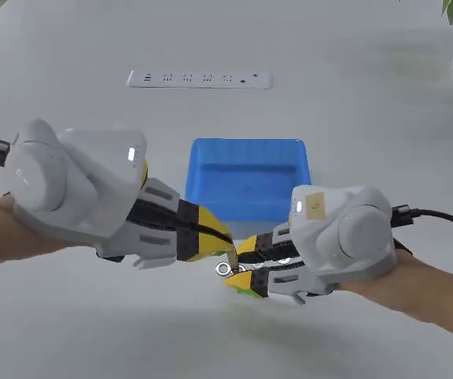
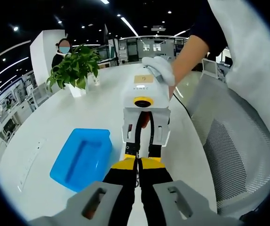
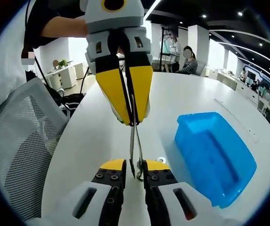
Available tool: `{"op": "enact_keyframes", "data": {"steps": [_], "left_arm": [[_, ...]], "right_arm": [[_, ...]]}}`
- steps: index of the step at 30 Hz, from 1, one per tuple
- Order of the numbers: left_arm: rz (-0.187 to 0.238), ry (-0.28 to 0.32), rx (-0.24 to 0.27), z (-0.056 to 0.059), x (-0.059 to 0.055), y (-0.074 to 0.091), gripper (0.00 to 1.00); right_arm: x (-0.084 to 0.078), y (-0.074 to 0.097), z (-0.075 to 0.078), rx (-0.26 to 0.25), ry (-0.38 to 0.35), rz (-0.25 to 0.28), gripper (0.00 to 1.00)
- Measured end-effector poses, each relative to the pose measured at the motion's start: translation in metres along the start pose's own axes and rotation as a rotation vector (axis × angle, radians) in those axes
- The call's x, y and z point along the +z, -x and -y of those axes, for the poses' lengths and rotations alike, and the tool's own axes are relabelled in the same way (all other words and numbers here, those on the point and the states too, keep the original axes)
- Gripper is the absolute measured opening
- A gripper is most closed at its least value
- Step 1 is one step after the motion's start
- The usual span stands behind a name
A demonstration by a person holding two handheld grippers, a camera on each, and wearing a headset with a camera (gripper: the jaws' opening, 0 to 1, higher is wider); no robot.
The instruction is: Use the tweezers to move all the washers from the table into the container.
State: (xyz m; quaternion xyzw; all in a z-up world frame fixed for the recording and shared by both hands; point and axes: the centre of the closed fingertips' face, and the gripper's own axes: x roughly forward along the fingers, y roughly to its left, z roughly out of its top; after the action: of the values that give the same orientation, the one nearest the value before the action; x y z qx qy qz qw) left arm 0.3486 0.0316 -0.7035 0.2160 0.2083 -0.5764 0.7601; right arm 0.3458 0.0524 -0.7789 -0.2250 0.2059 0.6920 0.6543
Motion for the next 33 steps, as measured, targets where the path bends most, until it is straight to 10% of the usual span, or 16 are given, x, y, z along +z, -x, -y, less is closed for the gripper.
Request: {"op": "enact_keyframes", "data": {"steps": [33], "left_arm": [[0.018, 0.084, 0.043, 0.001, 0.007, -0.002, 0.16]], "right_arm": [[-0.001, 0.005, 0.002, -0.043, 0.051, -0.026, 0.09]]}}
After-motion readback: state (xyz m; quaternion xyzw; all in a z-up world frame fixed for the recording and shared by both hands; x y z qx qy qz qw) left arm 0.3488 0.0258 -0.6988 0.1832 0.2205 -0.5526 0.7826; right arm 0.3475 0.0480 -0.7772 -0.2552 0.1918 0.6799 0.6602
